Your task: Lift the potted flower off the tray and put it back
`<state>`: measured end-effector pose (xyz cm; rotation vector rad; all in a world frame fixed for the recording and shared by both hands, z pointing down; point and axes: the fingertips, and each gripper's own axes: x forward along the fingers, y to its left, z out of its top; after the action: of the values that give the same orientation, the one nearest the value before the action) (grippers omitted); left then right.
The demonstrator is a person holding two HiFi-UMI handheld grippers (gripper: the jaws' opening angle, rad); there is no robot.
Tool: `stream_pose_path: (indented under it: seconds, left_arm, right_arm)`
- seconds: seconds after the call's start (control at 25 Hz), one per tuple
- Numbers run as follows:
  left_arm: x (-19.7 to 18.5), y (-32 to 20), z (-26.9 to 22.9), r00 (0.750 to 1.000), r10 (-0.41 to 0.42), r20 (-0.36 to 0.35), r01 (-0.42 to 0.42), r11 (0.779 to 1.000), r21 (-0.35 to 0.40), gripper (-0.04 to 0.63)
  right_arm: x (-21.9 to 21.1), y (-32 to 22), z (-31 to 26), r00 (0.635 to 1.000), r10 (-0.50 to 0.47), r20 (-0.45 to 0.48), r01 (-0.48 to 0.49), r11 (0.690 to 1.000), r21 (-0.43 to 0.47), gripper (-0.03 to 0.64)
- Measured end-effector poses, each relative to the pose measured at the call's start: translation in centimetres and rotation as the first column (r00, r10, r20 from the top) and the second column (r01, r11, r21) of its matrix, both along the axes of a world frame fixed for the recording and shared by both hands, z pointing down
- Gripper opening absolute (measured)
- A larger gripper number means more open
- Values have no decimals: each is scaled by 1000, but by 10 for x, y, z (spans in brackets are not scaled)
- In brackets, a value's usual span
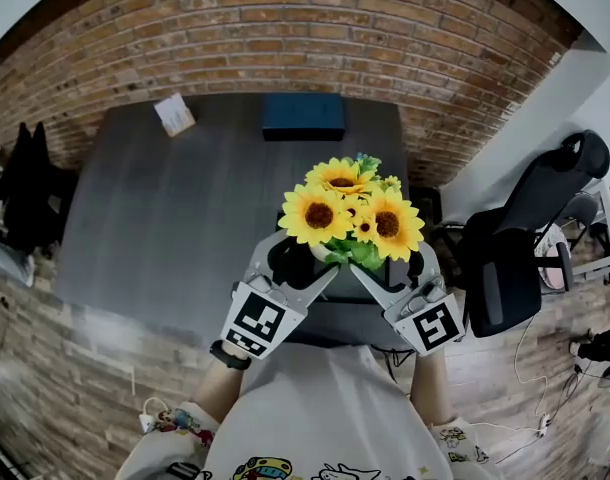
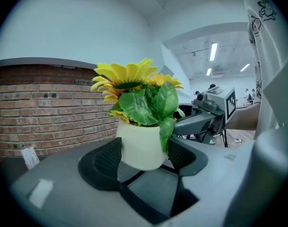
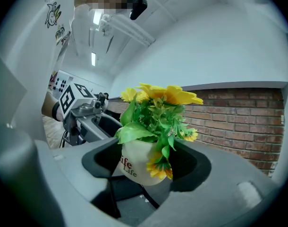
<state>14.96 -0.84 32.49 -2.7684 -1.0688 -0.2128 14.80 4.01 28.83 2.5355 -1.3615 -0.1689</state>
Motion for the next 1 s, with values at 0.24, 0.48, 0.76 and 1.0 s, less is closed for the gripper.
stream_pose_path:
  seconds: [0.24, 0.48, 0.76, 1.0]
  left_arm:
    - [0, 0, 0, 1000, 3, -9, -3, 1000, -3, 314]
    - [-1, 0, -2, 1000, 10, -12, -10, 1000, -2, 314]
    - [0, 0, -1, 1000, 12, -9, -12, 1000, -4, 314]
    - [0, 0, 1, 1000, 18, -8, -18, 1000, -8, 314]
  right_arm:
    - [-1, -1, -2, 1000, 2, -21, -2, 1000, -1, 299]
    - [-2, -1, -3, 1000, 10, -17, -10, 1000, -1, 299]
    - [-1, -2, -4, 1000, 10, -25, -10, 1000, 4, 299]
    - [-1, -2, -1, 1000, 18, -21, -18, 1000, -2, 299]
